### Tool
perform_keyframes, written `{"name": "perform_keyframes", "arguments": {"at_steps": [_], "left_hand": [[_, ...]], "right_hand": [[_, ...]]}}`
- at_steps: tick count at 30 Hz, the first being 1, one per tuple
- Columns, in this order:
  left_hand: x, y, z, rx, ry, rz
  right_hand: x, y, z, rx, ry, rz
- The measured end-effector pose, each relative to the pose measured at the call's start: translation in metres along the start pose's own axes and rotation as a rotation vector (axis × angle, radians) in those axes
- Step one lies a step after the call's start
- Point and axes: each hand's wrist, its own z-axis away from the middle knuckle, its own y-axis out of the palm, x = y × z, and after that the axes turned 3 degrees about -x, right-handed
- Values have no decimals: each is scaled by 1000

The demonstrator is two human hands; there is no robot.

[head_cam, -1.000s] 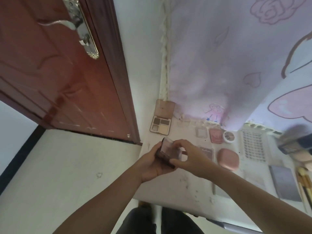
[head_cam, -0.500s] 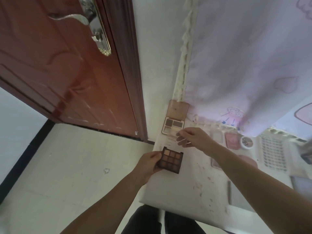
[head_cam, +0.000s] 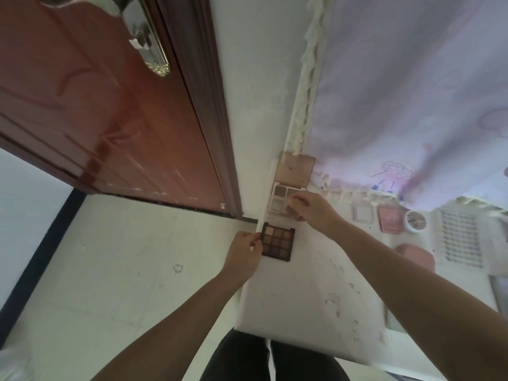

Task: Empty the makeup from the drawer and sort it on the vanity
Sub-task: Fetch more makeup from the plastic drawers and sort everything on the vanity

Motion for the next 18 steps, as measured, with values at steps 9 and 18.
{"name": "perform_keyframes", "arguments": {"at_steps": [9,18], "left_hand": [[-54,40,34,76,456,-60],[-95,156,88,594,265,-239]], "right_hand": [[-37,-94,92,-160,105,25],[-143,-105,208,23,-22,820]]}}
